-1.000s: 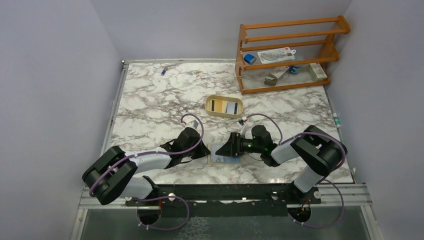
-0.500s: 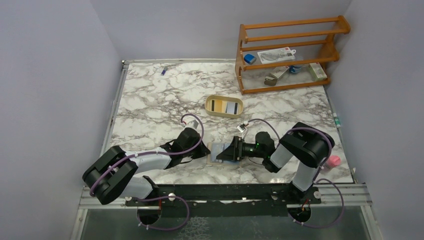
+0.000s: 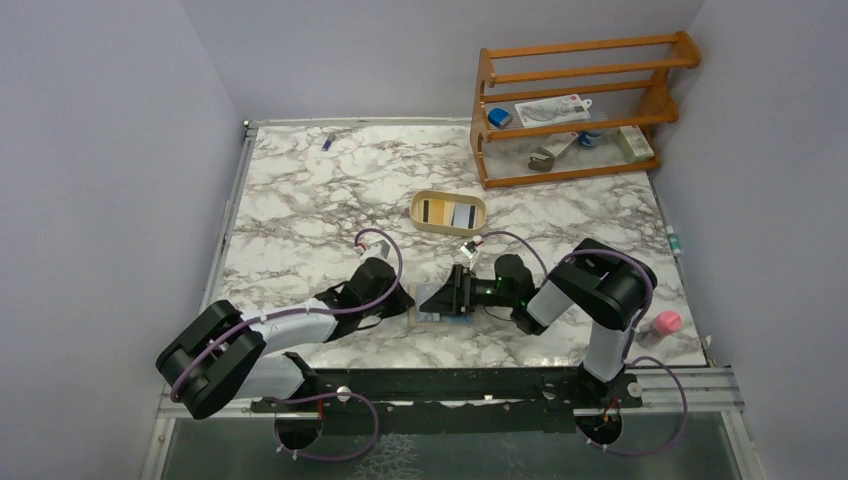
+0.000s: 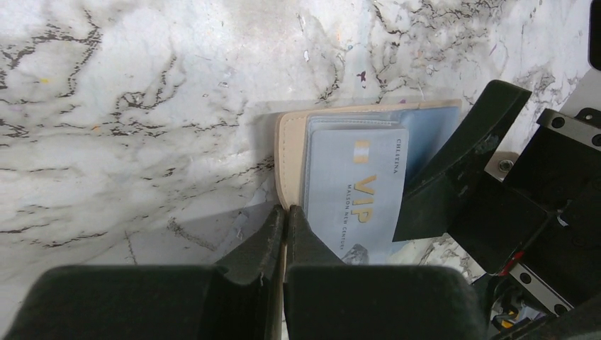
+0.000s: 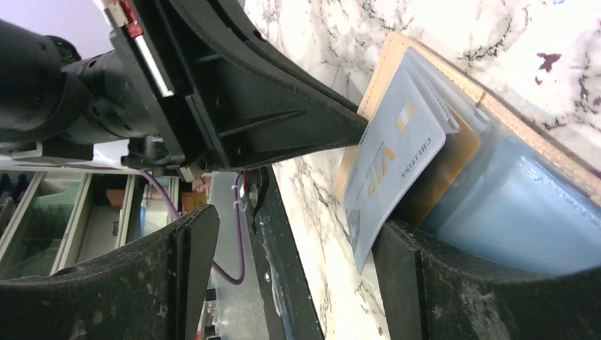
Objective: Take the credit cards out of the card holder
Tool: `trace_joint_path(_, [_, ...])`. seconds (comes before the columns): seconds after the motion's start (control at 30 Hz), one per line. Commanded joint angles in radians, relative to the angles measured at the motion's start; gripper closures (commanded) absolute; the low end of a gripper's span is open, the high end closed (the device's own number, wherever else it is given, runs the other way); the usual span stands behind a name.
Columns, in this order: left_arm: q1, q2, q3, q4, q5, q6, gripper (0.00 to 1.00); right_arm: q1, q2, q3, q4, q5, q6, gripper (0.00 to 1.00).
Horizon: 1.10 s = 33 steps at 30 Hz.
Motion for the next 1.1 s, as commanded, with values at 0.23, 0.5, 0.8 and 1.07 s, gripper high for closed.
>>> trace_joint_path(0.23, [-0.021, -0.065, -0.006, -0.040, -0.012, -0.020, 1.00, 0.039, 0.021, 0.091, -0.193, 0.094, -0.030, 0.19])
trace_joint_path(0.5, [-0.021, -0.087, -0.032, -0.072, -0.045, -0.016, 1.00, 0.039, -0.026, 0.049, -0.124, 0.054, 0.023, 0.19])
trace_joint_path(0.8, [-0.021, -0.142, -0.034, -0.136, -0.088, -0.003, 1.00, 0.032, -0.154, 0.047, -0.249, 0.056, 0.008, 0.19])
trace_joint_path(1.07, [-0.021, -0.137, -0.032, -0.136, -0.091, 0.001, 1.00, 0.004, -0.207, 0.003, -0.285, 0.053, -0.011, 0.19])
